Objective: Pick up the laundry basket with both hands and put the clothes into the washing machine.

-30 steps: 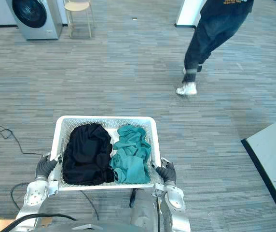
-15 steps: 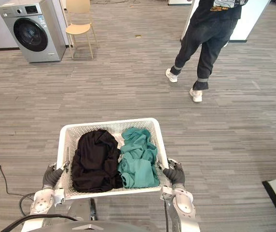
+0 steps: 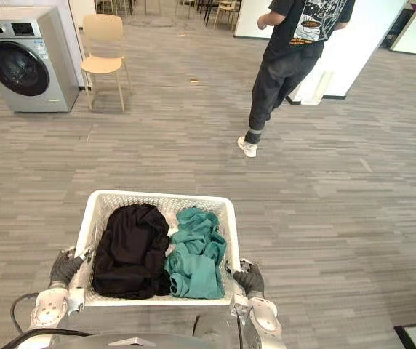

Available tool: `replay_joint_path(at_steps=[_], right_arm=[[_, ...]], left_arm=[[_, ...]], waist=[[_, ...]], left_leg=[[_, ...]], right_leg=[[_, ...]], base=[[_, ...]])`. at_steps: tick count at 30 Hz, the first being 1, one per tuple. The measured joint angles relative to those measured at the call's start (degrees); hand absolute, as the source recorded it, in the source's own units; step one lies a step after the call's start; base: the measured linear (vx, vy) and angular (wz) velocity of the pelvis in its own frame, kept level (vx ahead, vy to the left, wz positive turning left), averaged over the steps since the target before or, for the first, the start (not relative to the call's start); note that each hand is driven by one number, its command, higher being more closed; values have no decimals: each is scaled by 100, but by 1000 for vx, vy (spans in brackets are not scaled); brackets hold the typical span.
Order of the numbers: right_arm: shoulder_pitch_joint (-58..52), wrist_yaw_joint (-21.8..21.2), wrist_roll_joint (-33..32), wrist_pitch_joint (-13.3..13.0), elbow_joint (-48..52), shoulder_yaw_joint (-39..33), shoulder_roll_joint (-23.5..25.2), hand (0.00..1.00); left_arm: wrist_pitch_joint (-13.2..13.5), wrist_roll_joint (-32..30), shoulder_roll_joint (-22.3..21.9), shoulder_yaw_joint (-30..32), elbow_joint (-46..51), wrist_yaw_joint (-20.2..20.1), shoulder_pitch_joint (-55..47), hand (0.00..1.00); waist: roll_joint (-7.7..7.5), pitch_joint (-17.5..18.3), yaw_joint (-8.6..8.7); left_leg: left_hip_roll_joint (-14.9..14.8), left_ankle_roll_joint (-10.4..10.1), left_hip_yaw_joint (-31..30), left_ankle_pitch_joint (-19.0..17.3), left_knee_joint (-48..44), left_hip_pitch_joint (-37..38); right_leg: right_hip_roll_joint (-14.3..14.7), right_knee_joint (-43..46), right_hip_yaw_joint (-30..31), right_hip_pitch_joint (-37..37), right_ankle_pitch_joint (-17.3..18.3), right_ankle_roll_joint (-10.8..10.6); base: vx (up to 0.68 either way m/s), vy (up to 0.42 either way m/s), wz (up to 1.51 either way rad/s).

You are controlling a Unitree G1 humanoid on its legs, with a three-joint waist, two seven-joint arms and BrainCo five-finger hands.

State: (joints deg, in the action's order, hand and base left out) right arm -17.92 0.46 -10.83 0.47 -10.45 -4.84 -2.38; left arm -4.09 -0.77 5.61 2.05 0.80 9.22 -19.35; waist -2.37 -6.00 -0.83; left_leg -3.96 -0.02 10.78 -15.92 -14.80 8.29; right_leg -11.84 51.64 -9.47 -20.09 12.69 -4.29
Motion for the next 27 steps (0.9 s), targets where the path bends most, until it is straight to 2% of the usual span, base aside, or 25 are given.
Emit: replay_joint_path(at_steps=[1, 2, 3, 4, 5, 6, 7, 8, 9, 10, 12, 13, 14, 15, 16, 18, 19, 20, 21, 22, 23, 24, 25, 26, 27], right_arm=[[-8, 0, -7, 12, 123, -1, 18, 100], [-40, 2, -5, 13, 231, -2, 22, 100], [-136, 3, -2, 17, 387, -5, 9, 100], [-168, 6, -1, 28, 425, -4, 10, 100], [-303, 13, 1, 77, 524, -4, -35, 100], [-410, 51, 5, 138, 525, -25, -100, 100], [-442, 87, 5, 175, 525, -30, -169, 100], [-442, 107, 4, 219, 537, -30, -285, 100], [-446, 108, 2, 232, 560, -40, -315, 100], [-449, 111, 0, 243, 567, -44, -314, 100], [-586, 112, -9, 263, 779, -44, -351, 100], [-647, 115, -15, 262, 964, -44, -391, 100], [-649, 119, -18, 245, 991, -44, -391, 100], [-647, 124, -16, 243, 994, -44, -391, 100], [-641, 141, -16, 241, 994, -44, -392, 100], [-567, 147, -18, 233, 955, -45, -423, 100], [-483, 147, -17, 241, 915, -43, -418, 100], [-426, 147, -12, 242, 913, -40, -399, 100], [-411, 147, -10, 240, 913, -42, -394, 100], [-406, 149, -9, 241, 911, -48, -409, 100], [-407, 154, -7, 241, 892, -72, -422, 100], [-415, 154, -7, 240, 822, -94, -431, 100], [-309, 155, -4, 223, 572, -105, -408, 100], [-149, 153, 4, 224, 338, -106, -445, 100], [-68, 151, 5, 232, 223, -101, -423, 100]], left_arm=[[6, 8, 5, 26, 96, -1, 32, 100], [12, 19, 2, 38, 98, -2, 85, 100], [19, 46, -16, 45, 99, -10, 112, 100], [19, 46, -19, 45, 99, -14, 112, 100], [19, 62, -114, 48, 92, -43, 108, 100], [18, 60, -261, 40, 84, -125, 98, 100], [18, 60, -330, 18, 69, -168, 85, 100], [23, 64, -452, 11, 69, -199, 34, 100], [22, 67, -513, 14, 67, -200, 26, 100], [22, 70, -517, 14, 67, -205, 27, 100], [23, 138, -529, 14, 56, -230, -8, 100], [25, 266, -557, 13, 10, -245, -73, 100], [33, 311, -551, 17, -44, -245, -115, 100], [43, 346, -548, 16, -87, -245, -123, 100], [84, 402, -555, 16, -170, -245, -125, 100], [110, 441, -571, 24, -280, -244, -126, 100], [117, 462, -552, 39, -384, -244, -121, 100], [116, 462, -535, 61, -478, -242, -124, 100], [116, 462, -531, 60, -522, -242, -123, 100], [115, 463, -547, 58, -572, -243, -123, 100], [115, 463, -587, 53, -608, -243, -123, 100], [114, 462, -603, 25, -614, -243, -143, 100], [115, 456, -565, 6, -619, -243, -74, 100], [118, 449, -559, 24, -619, -241, 78, 100], [118, 448, -527, 39, -620, -240, 115, 100]], waist=[[34, 13, 24], [41, 20, 30], [8, 61, 54], [-3, 73, 64], [57, 133, 115], [197, 263, 129], [309, 334, 102], [513, 387, 94], [598, 427, 131], [623, 421, 142], [646, 354, 108], [700, 311, 38], [689, 295, 17], [668, 299, 8], [627, 300, -20], [612, 293, -134], [616, 290, -236], [598, 293, -291], [575, 295, -285], [531, 282, -238], [437, 255, -194], [342, 339, -208], [210, 513, -167], [137, 519, -102], [83, 497, -121]], left_leg=[[-101, -80, 9, -139, -9, 92], [-131, -171, -11, -266, -11, 183], [-154, -334, -111, -481, -29, 359], [-158, -379, -153, -532, -30, 409], [-308, -522, -308, -735, -16, 622], [-520, -614, -413, -751, -23, 787], [-652, -657, -452, -721, -79, 808], [-907, -700, -559, -618, -422, 740], [-1074, -689, -783, -412, -1050, 506], [-1157, -685, -894, -224, -1578, 285], [-1427, -597, -1246, 920, -3597, -589], [-1529, -609, -1197, 1179, -5006, -1132], [-1540, -486, -1030, 1097, -5466, -1448], [-1536, -377, -880, 1025, -5626, -1625], [-1494, -223, -553, 866, -5615, -1972], [-1236, -196, -304, 513, -5004, -2450], [-1074, -208, -275, 346, -4207, -2651], [-1037, -238, -146, 332, -3058, -2699], [-1038, -256, -9, 365, -2434, -2683], [-1030, -283, 261, 510, -1526, -2612], [-970, -296, 636, 999, -747, -2528], [-831, -345, 777, 1512, -546, -2437], [-593, 17, 798, 1573, -632, -2494], [-576, 256, 799, 1337, -1088, -2653], [-577, 294, 801, 1262, -1356, -2707]], right_leg=[[20, -1421, -249, 10, -185, 100], [28, -2348, -300, 22, -424, 158], [20, -3304, -93, 24, -797, 238], [13, -3383, -37, 40, -842, 238], [43, -3093, -82, 85, -1334, 147], [191, -2620, -178, 52, -1370, 119], [248, -2371, -225, -1, -1125, 146], [392, -2069, -381, 27, -814, 241], [497, -1876, -525, 119, -498, 308], [568, -1860, -557, 230, -379, 336], [802, -2033, -713, 727, -127, 460], [994, -2288, -704, 1243, -10, 561], [1069, -2504, -694, 1574, 72, 652], [1093, -2650, -678, 1770, 111, 654], [1117, -2933, -645, 2094, 150, 619], [1116, -3236, -506, 2354, 176, 580], [1108, -3438, -401, 2505, 178, 573], [1061, -3614, -354, 2646, 178, 500], [1009, -3688, -355, 2730, 193, 402], [916, -3786, -381, 2894, 245, 284], [744, -3923, -402, 3156, 297, 78], [605, -4022, -354, 3277, 305, 22], [400, -4158, -277, 3336, 228, -31], [286, -4132, -52, 3336, 13, -82], [239, -4068, 95, 3345, -96, -57]], base=[[354, -171, 6], [457, -239, 22], [423, -230, 27], [505, -286, 50], [536, -310, 61], [656, -364, 55], [664, -362, 26], [664, -392, 10], [439, -277, 15], [407, -297, 20], [453, -294, -1], [520, -229, -21], [434, -137, -21], [432, -116, -3], [404, -66, -5], [384, -5, -27], [402, 90, -55], [415, 114, -49], [462, 159, -21], [506, 207, 7], [536, 235, 7], [712, 333, 11], [737, 383, 18], [730, 398, 20], [536, 361, 2]])
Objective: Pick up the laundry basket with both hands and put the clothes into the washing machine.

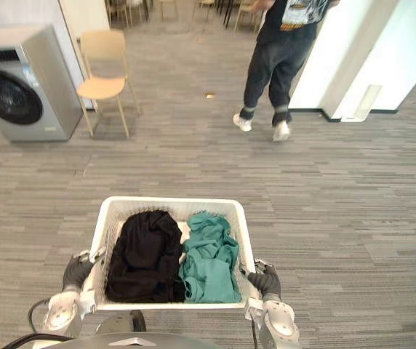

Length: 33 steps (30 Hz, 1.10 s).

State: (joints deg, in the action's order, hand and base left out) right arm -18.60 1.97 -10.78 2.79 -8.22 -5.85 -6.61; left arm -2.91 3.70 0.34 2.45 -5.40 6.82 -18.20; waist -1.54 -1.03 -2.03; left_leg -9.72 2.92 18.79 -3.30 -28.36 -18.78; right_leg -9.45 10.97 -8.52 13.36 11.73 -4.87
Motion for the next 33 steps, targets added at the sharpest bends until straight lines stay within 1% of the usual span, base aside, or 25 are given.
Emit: replay_joint_path(at_steps=[1, 2, 3, 5, 6, 7, 9, 12, 13, 14, 15, 16, 17, 19, 20, 21, 22, 23, 24, 26, 28, 30, 31, 32, 33], right_arm=[[81, -2, 4, 4, -106, -9, 96, 100], [84, -7, 2, -19, -131, -22, 90, 100], [111, -22, 3, -40, -328, -35, 140, 100], [98, -31, 13, -29, -458, -51, 234, 100], [57, -52, 53, -20, -528, -53, 328, 100], [15, -56, 105, -19, -577, -54, 378, 100], [-49, -66, 125, -17, -551, -48, 399, 100], [-261, -65, 125, 4, -111, -68, 450, 100], [-363, -63, 106, 5, 68, -121, 509, 100], [-430, -62, 104, 6, 177, -124, 513, 100], [-458, -61, 105, 9, 243, -122, 512, 100], [-527, -61, 106, 12, 386, -119, 491, 100], [-582, -54, 105, 29, 465, -120, 419, 100], [-785, -54, 105, 42, 601, -103, 320, 100], [-783, -10, 105, 76, 646, -124, 304, 100], [-796, -10, 94, 87, 719, -125, 263, 100], [-820, -12, 87, 91, 848, -122, 174, 100], [-838, -11, 35, 124, 983, -120, 80, 100], [-820, -5, -20, 131, 981, -121, 75, 100], [-846, -2, -33, 134, 977, -110, 124, 100], [-761, 0, -35, 130, 973, -109, 125, 100], [-620, 2, -34, 130, 971, -98, 127, 100], [-537, 2, -34, 126, 947, -97, 123, 100], [-531, 2, -32, 115, 928, -100, 84, 100], [-524, 2, -29, 115, 887, -99, 63, 100]], left_arm=[[3, 0, 97, 2, -6, 0, 4, 100], [3, -1, 121, -26, -11, -2, -5, 100], [4, -6, 222, -63, -40, -4, -21, 100], [1, -14, 323, -63, -41, -4, -16, 100], [-24, -60, 385, -49, -42, -2, -30, 100], [-29, -65, 417, -49, -40, -2, -48, 100], [-30, -77, 428, -49, 27, -2, -61, 100], [-30, -84, 437, -85, 432, -6, -44, 100], [-28, -84, 444, -130, 530, -28, 3, 100], [-28, -84, 455, -138, 585, -68, 25, 100], [-27, -84, 470, -140, 625, -87, 25, 100], [-28, -86, 473, -147, 651, -110, 26, 100], [-32, -109, 394, -161, 648, -121, 18, 100], [4, -121, 315, -265, 693, -193, 17, 100], [2, -137, 194, -247, 690, -189, 33, 100], [3, -136, 159, -239, 690, -189, 33, 100], [3, -125, 119, -232, 690, -190, 30, 100], [-1, -101, 65, -233, 687, -196, -6, 100], [-2, -83, 63, -239, 686, -197, -44, 100], [4, -24, 82, -224, 686, -197, -169, 100], [15, 77, 65, -202, 682, -197, -234, 100], [29, 107, 40, -124, 676, -197, -235, 100], [34, 123, 13, -84, 668, -197, -235, 100], [47, 122, -36, -82, 660, -197, -230, 100], [49, 117, -56, -83, 645, -197, -230, 100]], waist=[[-97, -9, -92], [-110, 29, -97], [-309, 64, -30], [-369, 5, 79], [-336, -51, 125], [-246, -155, 142], [-92, -249, 99], [47, -389, 229], [43, -401, 256], [-34, -343, 204], [-93, -306, 180], [-177, -275, 181], [-110, -238, 268], [108, -42, 292], [310, -47, 328], [392, -84, 327], [523, -173, 295], [635, -271, 185], [686, -299, 161], [606, -341, 134], [514, -314, -112], [503, -316, -205], [475, -301, -200], [445, -286, -134], [398, -270, -129]], left_leg=[[57, -41, 20, -268, -579, -238], [161, -73, -11, -294, -399, -154], [571, 49, -46, -753, 45, 309], [795, 167, -44, -935, 120, 571], [888, 222, -152, -1047, 191, 929], [908, 220, -168, -1087, 430, 1410], [929, 192, -169, -1104, 871, 1991], [926, 60, -376, -1261, 1262, 2617], [915, -25, -472, -1418, 1263, 2755], [922, -120, -479, -1625, 1250, 2897], [954, -195, -491, -1752, 1237, 2970], [998, -362, -597, -2005, 1230, 3175], [882, -471, -776, -2193, 1237, 3390], [497, -652, -954, -2208, 979, 3504], [156, -818, -1124, -2078, -111, 3061], [25, -916, -1246, -1878, -787, 2774], [-148, -1007, -1411, -1334, -1853, 2344], [-367, -1134, -1591, -482, -3156, 1775], [-458, -1118, -1657, -329, -3887, 1458], [-472, -827, -1638, -485, -4430, 1001], [-488, -545, -1253, -792, -3620, 440], [-482, -509, -1033, -910, -2395, 138], [-411, -615, -790, -796, -929, 120], [-230, -711, -593, -430, 572, 193], [-101, -692, -637, 33, 916, 193]], right_leg=[[-115, 305, 220, -34, -200, -66], [-145, 634, 253, -142, -226, -117], [-521, 2429, 510, -774, -424, -411], [-703, 3689, 783, -1279, -942, -709], [-630, 4816, 882, -1737, -900, -708], [-466, 5450, 918, -2064, -624, -540], [-237, 5649, 784, -2572, -242, -302], [-29, 4267, 116, -3312, 123, -169], [-42, 3085, -281, -3356, 31, -104], [-17, 1760, -583, -3293, -301, 32], [-14, 1235, -651, -3283, -468, 100], [-57, 905, -644, -3268, -698, 232], [-42, 1253, -654, -3235, -997, 465], [205, 1570, -898, -3085, -883, 585], [372, 1604, -1101, -2916, -615, 659], [457, 1603, -1136, -2819, -539, 702], [595, 1590, -1135, -2625, -415, 743], [758, 1534, -1119, -2329, -228, 842], [861, 1441, -1078, -2047, -79, 878], [951, 1125, -868, -1372, 189, 883], [949, 627, -461, -835, 284, 808], [930, 338, -249, -600, 319, 748], [870, 137, -181, -421, 353, 632], [783, -20, -157, -172, 438, 441], [719, -62, -114, -65, 504, 339]], base=[[362, 281, -11], [505, 411, 8], [423, 314, 33], [420, 213, 45], [477, 157, 35], [468, 141, 21], [401, 114, -1], [363, 38, 34], [412, -69, 35], [348, -67, 25], [393, -104, 18], [534, -179, 44], [652, -227, 58], [618, -230, 66], [637, -260, 47], [613, -282, 17], [582, -214, -21], [581, -169, -37], [693, -146, -38], [556, -88, -33], [511, -45, -83], [460, 83, -75], [661, 181, -50], [703, 243, -30], [762, 277, -36]])
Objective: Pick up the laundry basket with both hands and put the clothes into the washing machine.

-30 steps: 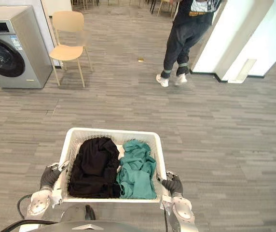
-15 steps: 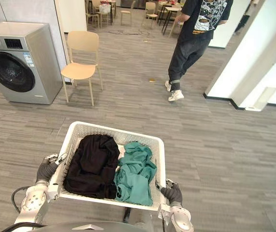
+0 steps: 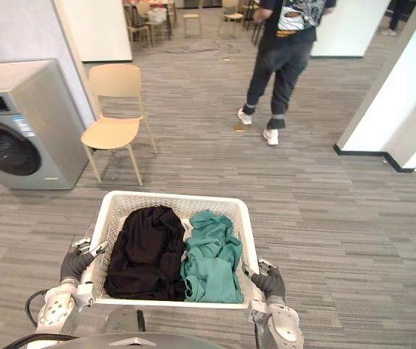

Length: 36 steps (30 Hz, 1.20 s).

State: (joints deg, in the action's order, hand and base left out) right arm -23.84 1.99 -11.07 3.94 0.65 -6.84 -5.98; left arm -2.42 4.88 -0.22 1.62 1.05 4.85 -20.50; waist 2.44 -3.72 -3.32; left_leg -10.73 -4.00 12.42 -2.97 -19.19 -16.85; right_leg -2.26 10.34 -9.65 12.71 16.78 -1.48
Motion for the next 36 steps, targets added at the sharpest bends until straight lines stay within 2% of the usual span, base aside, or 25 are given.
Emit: replay_joint_path(at_steps=[1, 2, 4, 5, 6, 7, 8, 10, 12, 14, 15, 17, 19, 21, 22, 23, 24, 25, 26, 27, 28, 30, 33, 34, 36], right_arm=[[53, -1, 11, -1, -277, 27, 48, 100], [104, 6, 20, 3, -512, 38, 92, 100], [225, 2, 20, -3, -758, 101, 87, 100], [226, -5, 20, -18, -843, 102, 13, 100], [302, -10, 21, -20, -1026, 115, 80, 100], [372, -11, 23, -21, -1267, 118, 214, 100], [386, -13, 34, -3, -1351, 124, 259, 100], [250, -23, 35, 3, -1285, 126, 316, 100], [234, -48, 32, -4, -1262, 163, 317, 100], [241, -50, 27, -4, -1262, 164, 329, 100], [240, -50, 23, -3, -1257, 164, 328, 100], [234, -48, 24, -2, -1225, 161, 341, 100], [173, -46, 27, 4, -1041, 161, 329, 100], [87, -40, 34, 12, -885, 159, 269, 100], [49, -25, 35, 28, -839, 150, 131, 100], [12, -18, 39, 28, -780, 135, 30, 100], [7, -15, 38, 28, -769, 118, 0, 100], [-11, -13, 33, 29, -748, 97, -60, 100], [-87, 0, 29, 31, -571, 75, -120, 100], [-126, -1, 28, 31, -454, 65, -148, 100], [-183, 2, 23, 30, -299, 35, -157, 100], [-197, 32, 20, 30, -216, 19, -145, 100], [-153, 76, 16, 12, -159, -24, -121, 100], [-125, 104, 18, 13, -176, -27, -119, 100], [-128, 119, 21, 12, -201, -65, -123, 100]], left_arm=[[0, -5, 43, 7, -113, 5, -21, 100], [-7, -18, 73, 19, -202, 27, 32, 100], [-2, -18, 151, 37, -208, 22, 30, 100], [2, -6, 128, -23, -208, 21, -22, 100], [13, -6, 218, -4, -234, 40, -38, 100], [9, -8, 372, 3, -346, 95, 0, 100], [2, -8, 433, 2, -415, 96, 28, 100], [-24, -14, 471, 1, -388, 98, -14, 100], [-23, -20, 483, 2, -207, 93, -19, 100], [-11, -19, 485, 1, -49, 86, 2, 100], [-11, -18, 484, 1, -5, 80, 4, 100], [-11, -18, 489, 10, 2, 80, 16, 100], [-11, -19, 475, 9, 5, 62, 22, 100], [-14, -25, 408, 3, -12, 23, 24, 100], [-15, -44, 257, -29, -37, 11, 23, 100], [-14, -49, 199, -95, -42, -13, 69, 100], [-14, -46, 178, -122, -41, -14, 89, 100], [-13, -44, 138, -162, -41, -17, 109, 100], [-15, -39, 102, -188, -47, -19, 107, 100], [-15, -32, 87, -188, -50, -21, 95, 100], [-15, 12, 67, -193, -76, -23, 56, 100], [-11, 82, 62, -199, -135, -23, 54, 100], [-2, 180, 30, -200, -265, -22, 63, 100], [-2, 180, 9, -195, -350, -20, 66, 100], [-4, 179, -16, -199, -509, -21, 66, 100]], waist=[[-245, 152, -80], [-437, 309, 37], [-538, 235, -9], [-571, 317, 8], [-716, 307, 13], [-916, 342, 114], [-899, 280, 166], [-736, 134, 162], [-560, 105, 180], [-533, 66, 223], [-499, 49, 222], [-457, 46, 223], [-489, 55, 262], [-507, 98, 299], [-249, 158, 333], [-115, 199, 358], [-67, 201, 376], [9, 166, 365], [61, 62, 313], [120, 33, 270], [138, 19, 185], [89, 15, 130], [-36, 21, 11], [-55, 23, -1], [-122, 24, 21]], left_leg=[[306, 224, -19, 475, 82, 126], [380, 393, 15, 257, -283, 108], [345, 527, 78, -262, -1537, -380], [509, 593, 43, -330, -836, -97], [631, 598, 191, -468, -865, 20], [831, 702, 205, -669, -785, 293], [849, 723, 206, -780, -749, 562], [844, 734, 269, -882, -374, 1397], [813, 632, 388, -956, 146, 1948], [795, 548, 399, -1065, 267, 2211], [724, 464, 460, -1199, 236, 2350], [587, 293, 503, -1383, 225, 2540], [540, 44, 463, -1607, 191, 2712], [412, -225, 313, -1886, 72, 2881], [140, -375, 220, -1957, 84, 2978], [-51, -400, 5, -1926, -233, 2902], [-163, -348, -167, -1890, -604, 2733], [-374, -202, -559, -1617, -1721, 2252], [-606, -3, -916, -973, -3045, 1637], [-692, 18, -1029, -662, -3603, 1401], [-748, -19, -1080, -580, -4488, 956], [-772, 56, -826, -654, -4872, 446], [-762, 89, -203, -945, -3417, 80], [-741, 68, -112, -952, -2410, 116], [-573, -14, -51, -637, -614, 349]], right_leg=[[-216, -102, 243, 186, 47, -78], [-422, -126, 459, 248, -116, -81], [-455, 448, 976, 229, -317, -72], [-517, 1593, 1080, -200, -205, -389], [-683, 2363, 1137, -473, -217, -624], [-842, 3669, 1289, -1040, -754, -1252], [-844, 4370, 1266, -1284, -931, -1403], [-797, 5536, 1117, -1918, -760, -1209], [-786, 5533, 889, -2600, -452, -811], [-918, 4962, 595, -2945, -330, -644], [-1004, 4248, 306, -3086, -296, -511], [-1010, 2713, -32, -3049, -477, -304], [-970, 1425, 160, -2969, -973, -99], [-916, 1601, 237, -2962, -1523, -178], [-745, 1987, 51, -2975, -1095, -137], [-651, 2242, -141, -2957, -681, -60], [-618, 2300, -250, -2906, -563, -29], [-499, 2350, -421, -2692, -345, 39], [-349, 2294, -548, -2386, -184, 155], [-288, 2255, -612, -2231, -104, 215], [-224, 2165, -679, -1924, 13, 286], [-165, 1793, -738, -1442, 97, 322], [-180, 1166, -685, -930, -21, 209], [-212, 991, -684, -769, -42, 177], [-370, 808, -684, -542, -58, 137]], base=[[690, 239, -30], [712, 261, -29], [655, 365, -23], [470, 353, -34], [456, 255, -5], [486, 158, 10], [494, 121, 14], [426, 98, -18], [366, 34, -26], [230, -38, -10], [305, -146, -22], [355, -196, -16], [328, -197, 5], [488, -340, 21], [559, -379, 41], [465, -311, 44], [457, -341, 49], [420, -359, 41], [395, -330, 31], [386, -229, 8], [383, -157, 4], [390, -124, 6], [417, -19, -12], [444, 101, -13], [462, 179, -9]])
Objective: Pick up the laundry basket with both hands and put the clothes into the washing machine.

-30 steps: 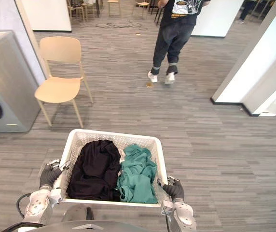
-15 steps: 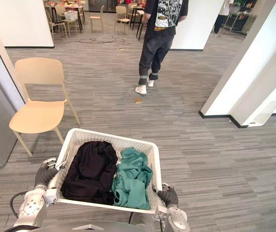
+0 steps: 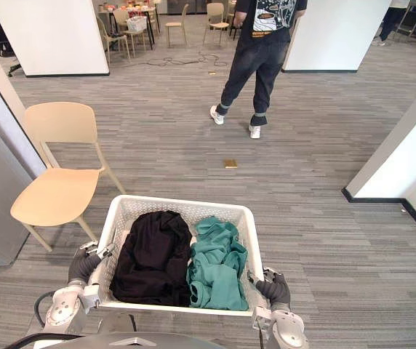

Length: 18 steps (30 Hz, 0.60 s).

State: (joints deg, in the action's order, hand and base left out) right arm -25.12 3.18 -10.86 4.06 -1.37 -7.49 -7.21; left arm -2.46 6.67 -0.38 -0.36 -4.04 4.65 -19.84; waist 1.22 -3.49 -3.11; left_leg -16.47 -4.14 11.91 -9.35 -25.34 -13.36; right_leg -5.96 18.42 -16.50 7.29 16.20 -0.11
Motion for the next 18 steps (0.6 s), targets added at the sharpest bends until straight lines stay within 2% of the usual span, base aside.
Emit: replay_joint_path(at_steps=[1, 2, 3, 4, 5, 6, 8, 9, 10, 11, 12, 13, 14, 15, 16, 17, 18], right_arm=[[-14, 0, 0, 0, -39, -32, 0, 100], [-14, 0, 0, 0, -95, -41, 0, 100], [-6, 0, 0, -1, -214, -58, 0, 100], [80, 0, 3, 5, -496, -55, 167, 100], [87, 0, 4, 4, -606, -55, 249, 100], [105, -1, 4, 6, -644, -46, 283, 100], [250, -4, 5, 4, -685, -31, 361, 100], [316, -7, 6, -1, -744, -30, 333, 100], [485, -7, 7, -15, -955, -34, 302, 100], [595, -8, 8, -14, -1159, -31, 281, 100], [626, -12, 9, -13, -1229, -21, 277, 100], [667, -16, 10, -12, -1335, 30, 280, 100], [682, -20, 11, -12, -1343, 59, 340, 100], [692, -28, 11, -12, -1354, 79, 385, 100], [726, -56, 14, -12, -1431, 124, 429, 100], [723, -59, 16, -8, -1564, 203, 414, 100], [707, -59, 18, -1, -1581, 236, 405, 100]], left_arm=[[-1, -1, -22, -12, -51, 0, 2, 100], [-1, -1, -23, -19, -59, 0, 1, 100], [-1, -2, -45, -59, -70, 0, 2, 100], [0, -2, 95, -66, -130, 2, 69, 100], [1, -3, 194, -56, -126, 6, 152, 100], [1, -3, 243, -51, -124, 6, 193, 100], [1, -2, 371, -41, -124, 12, 223, 100], [1, -2, 381, -44, -124, 12, 231, 100], [1, -1, 391, -60, -126, 12, 276, 100], [2, -4, 397, -71, -127, 13, 326, 100], [2, -6, 415, -74, -127, 14, 339, 100], [3, -7, 503, -76, -128, 21, 338, 100], [9, -7, 625, -68, -129, 54, 342, 100], [9, -7, 684, -50, -134, 82, 337, 100], [9, -6, 756, -11, -157, 128, 329, 100], [5, -7, 791, -4, -175, 140, 299, 100], [5, -7, 814, -3, -175, 140, 293, 100]], waist=[[-21, 8, 14], [-47, 19, 4], [-58, 51, -4], [-227, 158, 7], [-368, 240, 34], [-414, 250, 22], [-492, 291, -13], [-502, 304, -1], [-539, 312, 9], [-547, 309, 16], [-538, 304, 29], [-509, 285, 34], [-436, 224, 40], [-391, 181, 42], [-394, 111, 50], [-351, 87, 81], [-346, 88, 98]], left_leg=[[87, -86, 50, 474, 838, 101], [138, -153, 59, 779, 1009, 156], [227, -201, 66, 1273, 1068, 222], [452, -57, 96, 1156, 932, 208], [549, 82, 113, 952, 615, 37], [572, 157, 122, 858, 443, -43], [756, 263, 157, 445, 158, -46], [822, 282, 159, 343, 131, -29], [977, 380, 185, 215, 154, 43], [1097, 482, 214, 149, 167, 117], [1139, 544, 218, 111, 178, 169], [1212, 645, 229, 46, 257, 320], [1223, 692, 227, -48, 323, 462], [1233, 700, 229, -84, 357, 547], [1252, 701, 229, -144, 470, 819], [1264, 661, 258, -141, 646, 1059], [1269, 673, 261, -147, 712, 1121]], right_leg=[[-98, -113, 17, 175, -24, -81], [-163, -183, 43, 254, -33, -151], [-206, -306, 125, 356, -75, -255], [-421, -490, 279, 469, -203, -418], [-525, -631, 427, 467, -422, -506], [-562, -676, 515, 464, -543, -556], [-708, -595, 817, 427, -924, -705], [-783, -398, 875, 327, -953, -721], [-948, 226, 1012, 38, -1018, -706], [-1090, 936, 1142, -313, -1247, -700], [-1135, 1228, 1187, -443, -1418, -693], [-1192, 1729, 1304, -658, -1761, -683], [-1178, 2328, 1337, -916, -1775, -700], [-1175, 2705, 1314, -1083, -1605, -694], [-1167, 3310, 1113, -1320, -1086, -622], [-1168, 3409, 766, -1450, -708, -543], [-1158, 3289, 614, -1493, -599, -532]], base=[[342, 182, -9], [490, 332, -11], [325, 265, -7], [498, 410, 8], [341, 298, 14], [380, 370, 3], [308, 347, -10], [299, 375, 3], [226, 299, 16], [254, 343, 20], [194, 258, 21], [200, 280, 13], [133, 201, 7], [95, 139, -1], [79, 79, -4], [65, 59, 1], [39, 14, 5]])
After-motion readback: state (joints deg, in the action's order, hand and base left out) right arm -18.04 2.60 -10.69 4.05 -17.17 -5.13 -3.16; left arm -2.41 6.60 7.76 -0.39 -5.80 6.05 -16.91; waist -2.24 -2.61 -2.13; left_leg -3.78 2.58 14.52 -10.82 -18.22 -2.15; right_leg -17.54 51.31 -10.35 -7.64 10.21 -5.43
